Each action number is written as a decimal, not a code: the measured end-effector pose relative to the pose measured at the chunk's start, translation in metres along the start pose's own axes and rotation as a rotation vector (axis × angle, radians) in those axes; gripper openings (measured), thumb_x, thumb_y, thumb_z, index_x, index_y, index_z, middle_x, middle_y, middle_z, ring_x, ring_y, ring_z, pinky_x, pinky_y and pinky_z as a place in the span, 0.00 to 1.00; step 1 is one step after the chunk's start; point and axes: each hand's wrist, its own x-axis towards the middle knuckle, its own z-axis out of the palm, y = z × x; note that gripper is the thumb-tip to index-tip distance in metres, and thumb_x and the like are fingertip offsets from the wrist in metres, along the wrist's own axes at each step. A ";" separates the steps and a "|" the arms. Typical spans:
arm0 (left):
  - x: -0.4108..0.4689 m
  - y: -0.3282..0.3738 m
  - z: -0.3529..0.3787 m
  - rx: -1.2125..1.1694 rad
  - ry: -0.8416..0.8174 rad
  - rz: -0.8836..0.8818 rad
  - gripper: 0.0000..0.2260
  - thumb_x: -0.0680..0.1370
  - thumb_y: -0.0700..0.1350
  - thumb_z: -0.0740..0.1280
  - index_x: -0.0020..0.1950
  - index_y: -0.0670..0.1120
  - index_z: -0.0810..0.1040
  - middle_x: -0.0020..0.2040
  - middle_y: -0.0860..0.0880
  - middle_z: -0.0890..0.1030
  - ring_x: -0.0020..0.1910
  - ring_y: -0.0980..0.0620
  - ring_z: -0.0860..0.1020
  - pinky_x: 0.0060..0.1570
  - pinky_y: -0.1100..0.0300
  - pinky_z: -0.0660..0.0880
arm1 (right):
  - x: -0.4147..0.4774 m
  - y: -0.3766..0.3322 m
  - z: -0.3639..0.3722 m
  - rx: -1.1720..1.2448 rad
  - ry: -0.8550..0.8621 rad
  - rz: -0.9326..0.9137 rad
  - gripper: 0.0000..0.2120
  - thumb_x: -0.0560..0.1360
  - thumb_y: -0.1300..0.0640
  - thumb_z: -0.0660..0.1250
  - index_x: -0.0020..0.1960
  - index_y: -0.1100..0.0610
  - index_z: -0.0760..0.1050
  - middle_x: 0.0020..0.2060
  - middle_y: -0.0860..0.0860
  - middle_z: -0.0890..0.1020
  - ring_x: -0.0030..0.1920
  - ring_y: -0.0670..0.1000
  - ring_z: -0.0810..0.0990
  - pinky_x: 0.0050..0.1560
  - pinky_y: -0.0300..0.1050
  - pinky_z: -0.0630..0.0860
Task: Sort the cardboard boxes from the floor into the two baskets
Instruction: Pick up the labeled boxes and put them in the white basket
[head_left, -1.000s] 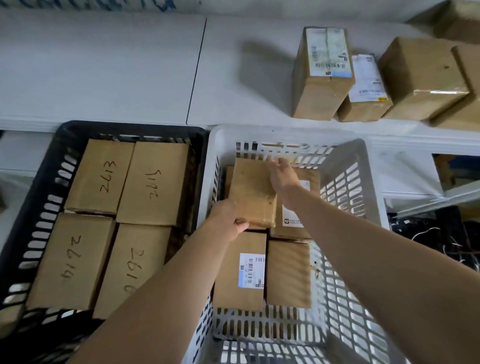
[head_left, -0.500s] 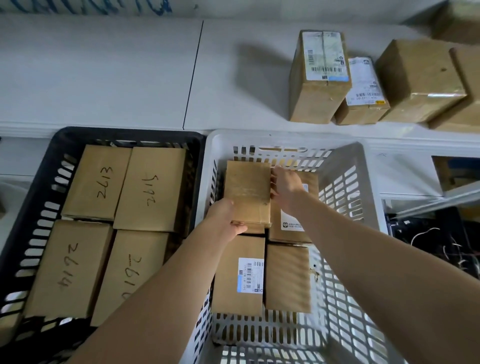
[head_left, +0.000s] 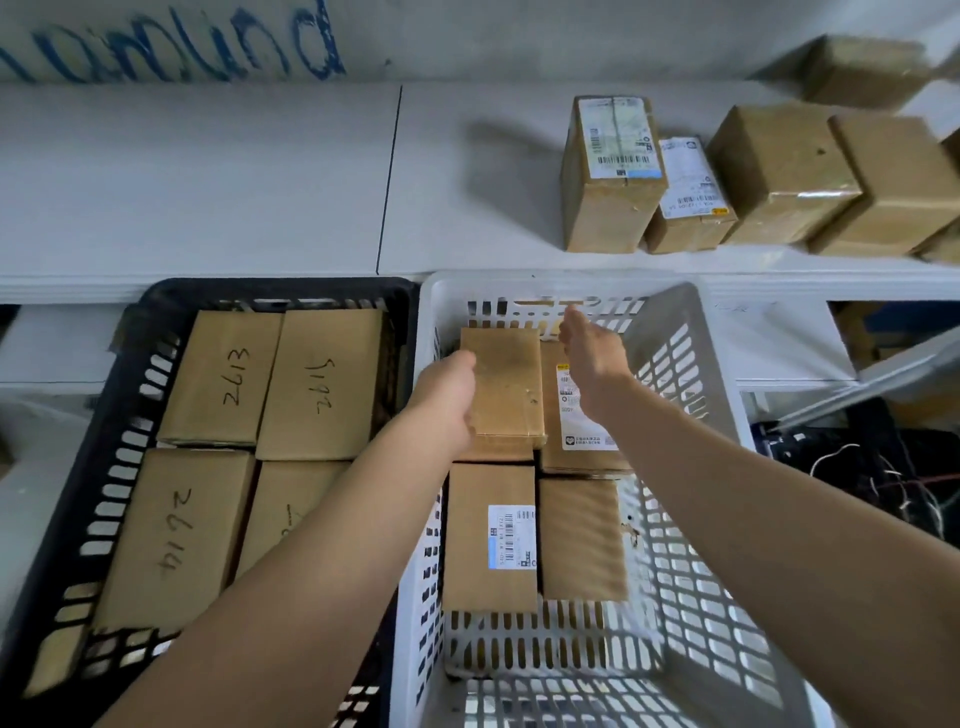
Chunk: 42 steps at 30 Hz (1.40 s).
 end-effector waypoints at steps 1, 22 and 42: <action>-0.006 0.005 0.001 -0.021 -0.013 0.043 0.11 0.79 0.49 0.62 0.58 0.45 0.73 0.48 0.45 0.75 0.50 0.45 0.73 0.52 0.53 0.73 | -0.009 -0.002 0.000 0.021 0.015 -0.002 0.14 0.81 0.47 0.56 0.44 0.55 0.73 0.37 0.50 0.74 0.33 0.45 0.70 0.33 0.37 0.66; -0.206 -0.109 0.016 0.359 -0.883 0.476 0.09 0.81 0.47 0.60 0.47 0.45 0.76 0.46 0.47 0.79 0.47 0.49 0.79 0.47 0.58 0.73 | -0.291 0.074 -0.108 0.424 0.647 -0.255 0.17 0.78 0.45 0.61 0.49 0.57 0.81 0.46 0.48 0.83 0.50 0.48 0.80 0.58 0.47 0.75; -0.314 -0.459 0.073 0.887 -1.032 0.077 0.12 0.81 0.49 0.57 0.42 0.45 0.73 0.39 0.48 0.76 0.41 0.49 0.76 0.53 0.55 0.68 | -0.513 0.377 -0.250 0.612 1.036 0.208 0.16 0.76 0.42 0.61 0.43 0.53 0.78 0.47 0.50 0.82 0.54 0.51 0.79 0.56 0.44 0.72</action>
